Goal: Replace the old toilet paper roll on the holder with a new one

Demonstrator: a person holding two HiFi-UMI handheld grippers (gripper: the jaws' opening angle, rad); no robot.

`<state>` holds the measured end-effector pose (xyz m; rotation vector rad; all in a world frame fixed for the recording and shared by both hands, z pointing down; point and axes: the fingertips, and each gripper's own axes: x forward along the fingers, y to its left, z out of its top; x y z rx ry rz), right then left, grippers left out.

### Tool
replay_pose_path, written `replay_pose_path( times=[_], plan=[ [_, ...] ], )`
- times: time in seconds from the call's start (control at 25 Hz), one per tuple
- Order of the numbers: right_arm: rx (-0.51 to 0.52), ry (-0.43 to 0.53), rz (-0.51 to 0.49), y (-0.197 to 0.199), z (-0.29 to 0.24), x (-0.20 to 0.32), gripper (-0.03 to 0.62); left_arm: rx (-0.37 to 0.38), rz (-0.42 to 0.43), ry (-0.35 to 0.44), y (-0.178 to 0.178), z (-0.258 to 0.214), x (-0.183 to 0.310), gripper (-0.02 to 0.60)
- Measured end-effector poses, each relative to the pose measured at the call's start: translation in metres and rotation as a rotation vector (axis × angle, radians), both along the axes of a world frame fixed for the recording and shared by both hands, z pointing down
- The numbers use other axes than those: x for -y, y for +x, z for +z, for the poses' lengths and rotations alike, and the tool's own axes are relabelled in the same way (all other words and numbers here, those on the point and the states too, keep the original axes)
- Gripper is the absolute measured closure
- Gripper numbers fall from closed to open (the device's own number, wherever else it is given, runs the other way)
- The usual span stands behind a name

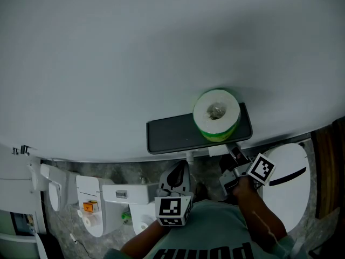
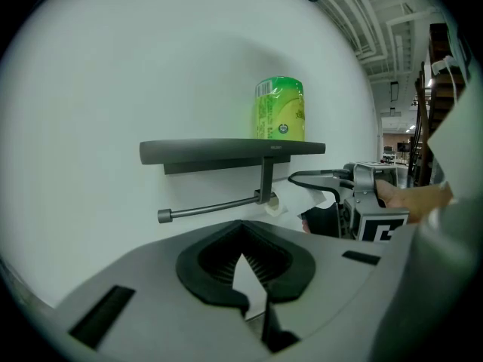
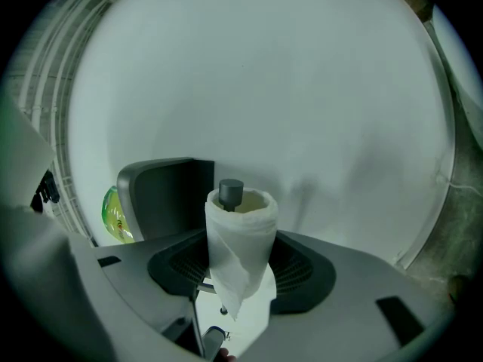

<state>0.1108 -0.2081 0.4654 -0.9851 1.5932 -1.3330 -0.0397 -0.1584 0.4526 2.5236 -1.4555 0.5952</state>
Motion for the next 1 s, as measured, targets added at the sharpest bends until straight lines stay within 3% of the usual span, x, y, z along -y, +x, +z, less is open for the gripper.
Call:
replay_pose_path(
  times=[1.0],
  plan=[
    [-0.016,-0.033,0.061,0.046,0.000,-0.013,0.361,-0.032,0.012,0.015,0.020,-0.006,-0.008,0.575]
  ],
)
